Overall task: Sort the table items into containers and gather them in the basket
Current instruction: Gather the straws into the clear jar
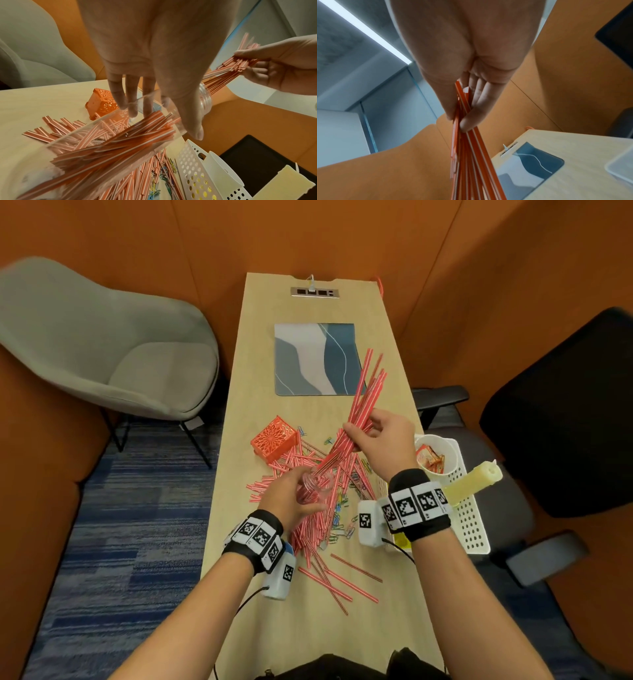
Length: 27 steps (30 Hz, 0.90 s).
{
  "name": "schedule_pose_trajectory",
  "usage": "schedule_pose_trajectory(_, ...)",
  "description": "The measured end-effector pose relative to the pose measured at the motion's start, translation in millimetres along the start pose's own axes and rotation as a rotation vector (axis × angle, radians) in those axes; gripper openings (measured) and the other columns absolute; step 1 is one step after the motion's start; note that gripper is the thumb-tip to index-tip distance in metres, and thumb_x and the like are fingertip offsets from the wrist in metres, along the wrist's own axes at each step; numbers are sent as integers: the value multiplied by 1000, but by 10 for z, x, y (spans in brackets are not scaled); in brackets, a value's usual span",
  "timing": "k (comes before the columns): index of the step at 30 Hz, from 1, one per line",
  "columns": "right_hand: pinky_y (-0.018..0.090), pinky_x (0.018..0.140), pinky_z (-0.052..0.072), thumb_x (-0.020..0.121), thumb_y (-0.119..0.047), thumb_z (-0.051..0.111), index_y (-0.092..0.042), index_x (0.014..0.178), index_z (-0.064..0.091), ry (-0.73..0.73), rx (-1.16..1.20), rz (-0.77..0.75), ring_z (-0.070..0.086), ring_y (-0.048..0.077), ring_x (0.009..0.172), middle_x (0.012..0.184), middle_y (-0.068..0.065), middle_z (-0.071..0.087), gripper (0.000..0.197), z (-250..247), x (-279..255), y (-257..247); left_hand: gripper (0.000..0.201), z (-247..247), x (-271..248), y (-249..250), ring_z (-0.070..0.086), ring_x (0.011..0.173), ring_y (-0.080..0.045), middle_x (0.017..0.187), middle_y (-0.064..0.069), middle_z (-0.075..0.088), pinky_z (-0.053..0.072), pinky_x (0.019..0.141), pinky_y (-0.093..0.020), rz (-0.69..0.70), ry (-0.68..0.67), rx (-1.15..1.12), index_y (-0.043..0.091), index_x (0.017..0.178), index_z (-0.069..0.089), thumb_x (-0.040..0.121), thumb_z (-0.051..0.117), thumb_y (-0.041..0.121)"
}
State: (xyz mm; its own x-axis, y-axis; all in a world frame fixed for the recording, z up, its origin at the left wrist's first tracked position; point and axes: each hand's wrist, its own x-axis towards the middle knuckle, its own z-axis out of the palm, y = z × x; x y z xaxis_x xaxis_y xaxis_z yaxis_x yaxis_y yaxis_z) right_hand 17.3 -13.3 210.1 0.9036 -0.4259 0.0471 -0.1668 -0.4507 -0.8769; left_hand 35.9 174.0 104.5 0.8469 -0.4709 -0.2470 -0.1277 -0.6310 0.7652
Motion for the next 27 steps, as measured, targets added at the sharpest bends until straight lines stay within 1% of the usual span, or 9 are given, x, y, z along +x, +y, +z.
schedule_pose_trajectory(2,40,67,62,86,-26,74,-24,92,69,-28,-41,20,72,19,70,81,1,73,7,94,-14,91,88,-5,-22,34,60,117,-16,134,1,62,45,98,-27,14,9,-8,27,145,46,69,86,43)
schedule_pose_trajectory(5,42,65,61,86,-27,74,-19,93,71,-34,-67,48,70,19,67,77,1,72,11,226,-52,245,90,-3,-38,83,59,121,-17,136,1,61,45,100,-28,39,22,-30,26,145,46,67,86,47)
schedule_pose_trajectory(9,41,69,60,84,-36,74,-18,92,70,-86,-100,38,69,14,70,78,-5,72,20,403,-164,382,96,-5,-25,153,59,120,-18,138,-2,60,46,102,-31,32,16,-33,23,148,42,67,84,51)
schedule_pose_trajectory(12,36,68,59,83,-40,73,-18,91,67,-80,-98,0,67,11,67,75,-6,69,24,488,-250,410,92,-6,15,190,61,112,-17,133,-2,62,48,97,-30,31,28,-26,22,147,44,68,86,48)
schedule_pose_trajectory(14,29,67,57,83,-37,74,-20,91,66,-61,-73,-20,65,8,67,74,-7,68,20,497,-263,418,86,4,48,188,62,105,-13,126,2,66,48,91,-27,34,35,-43,26,141,49,67,88,46)
schedule_pose_trajectory(18,15,64,52,84,-29,75,-22,86,67,-64,-6,-18,65,0,67,74,-10,69,11,456,-262,479,90,20,95,157,61,110,-14,130,2,64,45,93,-26,21,11,-13,25,144,47,67,87,48)
schedule_pose_trajectory(19,15,65,51,84,-27,76,-21,86,68,-48,21,-16,64,0,67,75,-10,69,10,441,-253,505,92,20,104,152,61,112,-15,132,1,63,46,95,-27,18,6,4,24,145,45,67,87,49)
schedule_pose_trajectory(23,28,72,57,81,-17,78,-14,86,69,23,129,17,63,8,73,79,-2,69,10,398,-190,602,95,20,139,132,61,119,-20,136,-2,62,47,102,-33,24,-9,47,21,146,44,67,85,52)
schedule_pose_trajectory(27,18,71,54,80,-21,80,-17,90,68,-97,105,-10,62,3,72,82,-2,69,17,424,-177,572,91,23,168,136,60,120,-20,136,-3,62,45,99,-29,37,-9,23,21,145,46,68,87,48)
